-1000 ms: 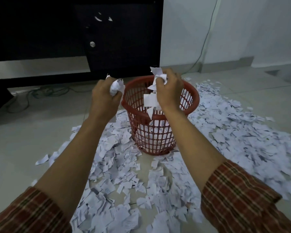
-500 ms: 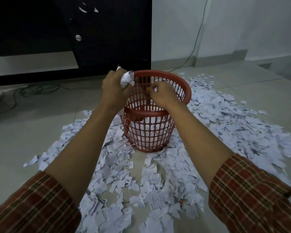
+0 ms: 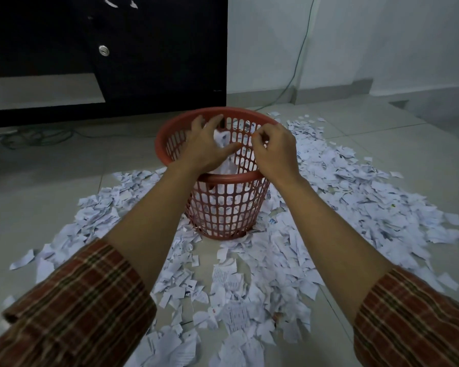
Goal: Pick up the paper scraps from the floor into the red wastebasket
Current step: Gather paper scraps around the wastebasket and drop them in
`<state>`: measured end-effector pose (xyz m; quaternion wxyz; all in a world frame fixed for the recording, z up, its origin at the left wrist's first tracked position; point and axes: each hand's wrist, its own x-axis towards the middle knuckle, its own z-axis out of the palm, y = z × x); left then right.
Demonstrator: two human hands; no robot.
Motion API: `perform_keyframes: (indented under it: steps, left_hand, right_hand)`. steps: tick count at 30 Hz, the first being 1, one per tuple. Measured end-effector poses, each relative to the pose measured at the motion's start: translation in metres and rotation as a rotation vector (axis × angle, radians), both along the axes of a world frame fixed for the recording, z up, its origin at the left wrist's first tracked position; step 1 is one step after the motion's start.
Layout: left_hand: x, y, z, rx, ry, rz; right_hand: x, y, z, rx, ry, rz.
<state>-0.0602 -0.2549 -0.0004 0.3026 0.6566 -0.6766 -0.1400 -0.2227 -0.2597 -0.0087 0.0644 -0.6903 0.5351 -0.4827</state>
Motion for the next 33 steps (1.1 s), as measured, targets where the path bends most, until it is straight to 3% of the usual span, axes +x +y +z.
perform_keyframes:
  steps: [7, 13, 21, 27, 30, 33]
  left_hand:
    - [0.007, -0.001, 0.003, -0.216, 0.077, 0.004]
    - [0.026, 0.022, -0.002, -0.529, 0.023, 0.026]
    - [0.046, 0.042, -0.017, -0.403, -0.006, -0.167]
    - [0.048, 0.057, -0.038, -0.557, 0.025, -0.015]
    - [0.050, 0.073, -0.060, -0.618, 0.060, 0.034]
    - [0.051, 0.088, -0.077, -0.688, 0.082, 0.105]
  right_hand:
    - [0.014, 0.014, -0.012, -0.060, 0.027, 0.055]
    - [0.042, 0.040, -0.024, -0.326, 0.039, 0.053]
    - [0.078, 0.080, -0.058, -0.518, 0.194, 0.162]
    - [0.081, 0.098, -0.095, -0.435, 0.243, 0.300]
    - [0.072, 0.104, -0.132, -0.267, 0.335, 0.381]
    - [0.050, 0.111, -0.174, -0.038, 0.502, 0.319]
